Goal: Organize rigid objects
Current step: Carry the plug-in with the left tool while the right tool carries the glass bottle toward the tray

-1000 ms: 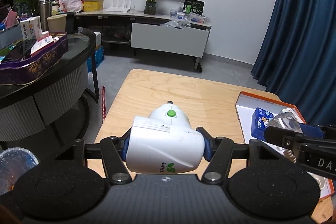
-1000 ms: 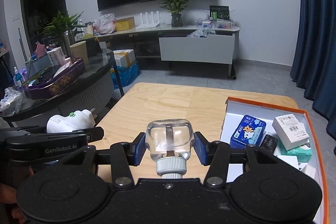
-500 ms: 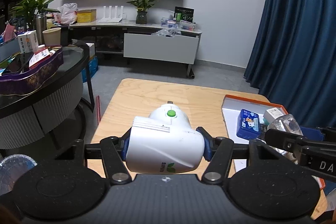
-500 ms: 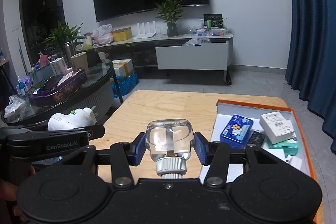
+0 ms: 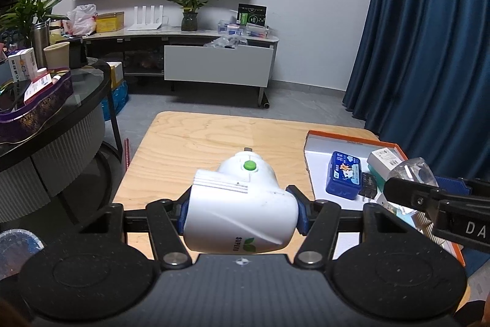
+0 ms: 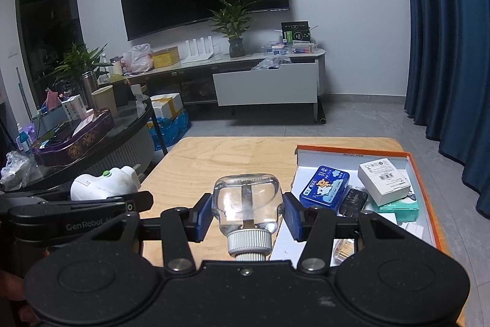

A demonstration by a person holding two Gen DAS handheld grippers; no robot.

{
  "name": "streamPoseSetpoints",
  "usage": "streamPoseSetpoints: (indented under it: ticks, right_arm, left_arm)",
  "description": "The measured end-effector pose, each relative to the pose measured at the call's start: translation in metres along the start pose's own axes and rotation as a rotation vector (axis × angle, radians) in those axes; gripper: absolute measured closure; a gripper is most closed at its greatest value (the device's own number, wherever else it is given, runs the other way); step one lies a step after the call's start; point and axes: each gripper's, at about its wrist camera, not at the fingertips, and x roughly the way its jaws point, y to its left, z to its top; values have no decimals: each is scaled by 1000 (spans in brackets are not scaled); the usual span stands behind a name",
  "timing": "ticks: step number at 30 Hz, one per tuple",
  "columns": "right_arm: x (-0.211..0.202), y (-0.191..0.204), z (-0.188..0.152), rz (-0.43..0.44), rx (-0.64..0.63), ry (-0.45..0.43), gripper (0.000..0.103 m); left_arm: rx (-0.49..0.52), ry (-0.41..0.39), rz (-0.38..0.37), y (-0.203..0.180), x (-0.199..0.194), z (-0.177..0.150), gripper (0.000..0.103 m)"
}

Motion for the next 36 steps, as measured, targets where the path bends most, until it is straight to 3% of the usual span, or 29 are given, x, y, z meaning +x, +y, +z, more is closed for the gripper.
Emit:
streamPoseSetpoints:
  ticks: [23,36]
  right_arm:
    - [7,-15,4,-24,22,-1,43]
    - [9,-17,4,-29,31,0,43]
  left_arm:
    - [20,41,-64,-16,14,0,42]
    - [10,51,-61,-16,18,2,42]
